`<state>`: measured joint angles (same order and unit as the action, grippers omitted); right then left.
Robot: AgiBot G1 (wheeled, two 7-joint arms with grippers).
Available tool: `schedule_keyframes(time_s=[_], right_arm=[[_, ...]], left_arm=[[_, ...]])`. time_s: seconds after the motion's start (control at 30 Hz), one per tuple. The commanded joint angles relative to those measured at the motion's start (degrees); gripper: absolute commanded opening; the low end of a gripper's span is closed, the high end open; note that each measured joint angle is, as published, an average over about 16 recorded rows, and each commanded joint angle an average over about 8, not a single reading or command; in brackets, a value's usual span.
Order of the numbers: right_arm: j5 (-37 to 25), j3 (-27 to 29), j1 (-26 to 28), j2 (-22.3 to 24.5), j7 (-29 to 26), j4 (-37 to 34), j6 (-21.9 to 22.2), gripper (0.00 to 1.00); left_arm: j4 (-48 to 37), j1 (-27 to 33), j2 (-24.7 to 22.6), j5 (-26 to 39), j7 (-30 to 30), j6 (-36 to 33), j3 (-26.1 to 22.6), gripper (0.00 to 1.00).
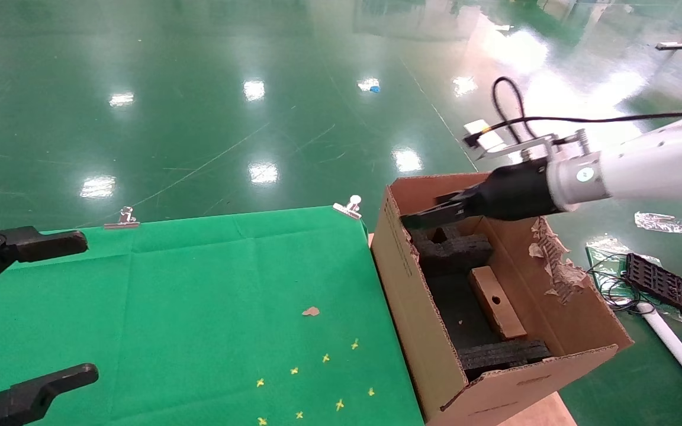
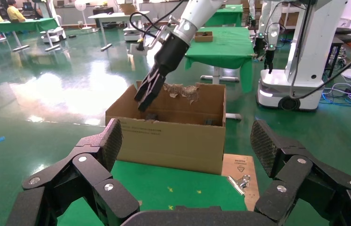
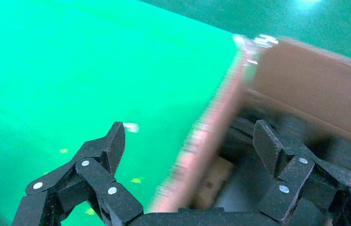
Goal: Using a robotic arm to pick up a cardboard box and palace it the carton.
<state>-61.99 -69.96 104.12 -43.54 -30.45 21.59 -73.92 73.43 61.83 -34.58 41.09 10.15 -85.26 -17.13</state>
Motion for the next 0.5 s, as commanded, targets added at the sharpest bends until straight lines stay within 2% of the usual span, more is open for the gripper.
schedule_keyframes(time_s=[0.03, 0.5], right_arm=[[0.9, 2.4, -1.9, 0.4, 0.9, 2.4, -0.5, 1.00], [7.3, 19.5, -15.4, 3.1, 7.1, 18.8, -4.3, 1.00]], left_arm=[[0.0, 0.0, 0.0, 0.0, 0.0, 0.0, 0.0, 1.00], [0.0, 0.0, 0.0, 0.0, 0.0, 0.0, 0.0, 1.00]])
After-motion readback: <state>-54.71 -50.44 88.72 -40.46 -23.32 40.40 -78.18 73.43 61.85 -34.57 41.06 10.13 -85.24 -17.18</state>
